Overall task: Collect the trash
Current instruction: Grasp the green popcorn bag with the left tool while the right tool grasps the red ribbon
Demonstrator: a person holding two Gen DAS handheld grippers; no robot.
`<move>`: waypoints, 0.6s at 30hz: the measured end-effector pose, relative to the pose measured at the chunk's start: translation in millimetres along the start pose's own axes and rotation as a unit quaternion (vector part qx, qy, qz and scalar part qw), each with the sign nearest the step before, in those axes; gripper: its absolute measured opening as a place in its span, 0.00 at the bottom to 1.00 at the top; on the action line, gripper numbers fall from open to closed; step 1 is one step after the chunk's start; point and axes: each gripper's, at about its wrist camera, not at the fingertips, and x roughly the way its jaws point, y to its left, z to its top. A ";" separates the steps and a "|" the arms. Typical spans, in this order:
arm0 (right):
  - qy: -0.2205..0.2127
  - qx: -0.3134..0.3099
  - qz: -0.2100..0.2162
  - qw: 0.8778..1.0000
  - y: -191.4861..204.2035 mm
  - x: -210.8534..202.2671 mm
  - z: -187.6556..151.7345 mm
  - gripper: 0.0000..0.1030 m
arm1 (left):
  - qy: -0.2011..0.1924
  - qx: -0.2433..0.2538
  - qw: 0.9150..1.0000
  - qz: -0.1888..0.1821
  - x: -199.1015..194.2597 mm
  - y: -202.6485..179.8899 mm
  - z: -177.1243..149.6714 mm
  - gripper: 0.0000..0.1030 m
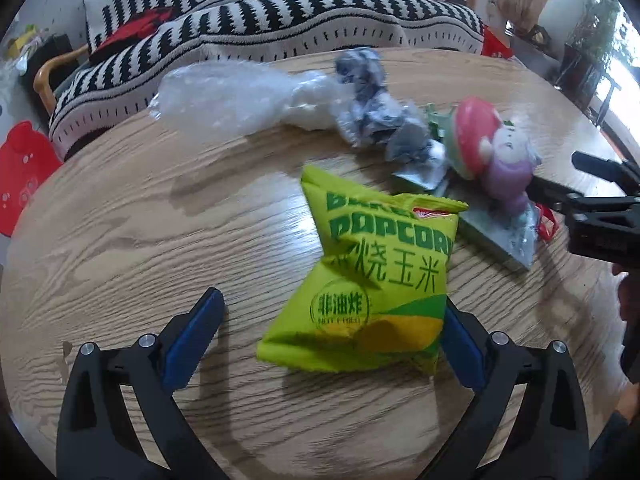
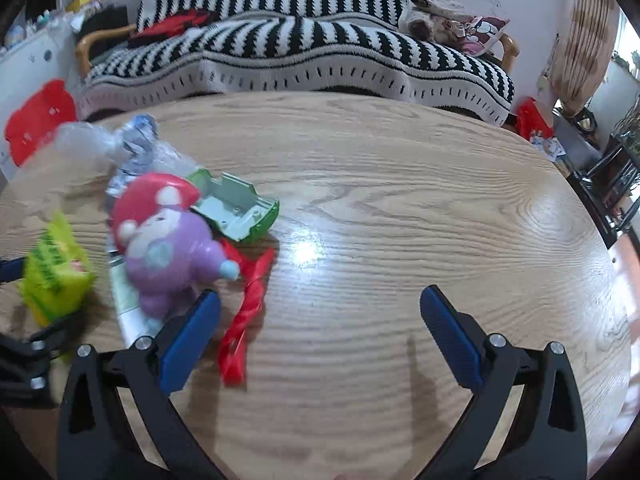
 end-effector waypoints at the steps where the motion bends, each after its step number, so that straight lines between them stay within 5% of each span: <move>1: 0.004 0.000 -0.002 1.000 2.8 4.5 0.7 0.94 | -0.001 -0.005 1.000 -0.001 0.1 4.7 -0.3 0.94; 6: 0.011 0.049 0.032 0.998 -7.4 14.8 0.9 0.95 | -0.004 -0.007 1.000 0.001 -0.8 11.0 -1.1 0.94; 18: 0.009 0.028 0.042 0.999 -9.7 11.2 -3.1 0.95 | -0.036 -0.008 0.999 0.003 -1.4 6.0 -6.1 0.94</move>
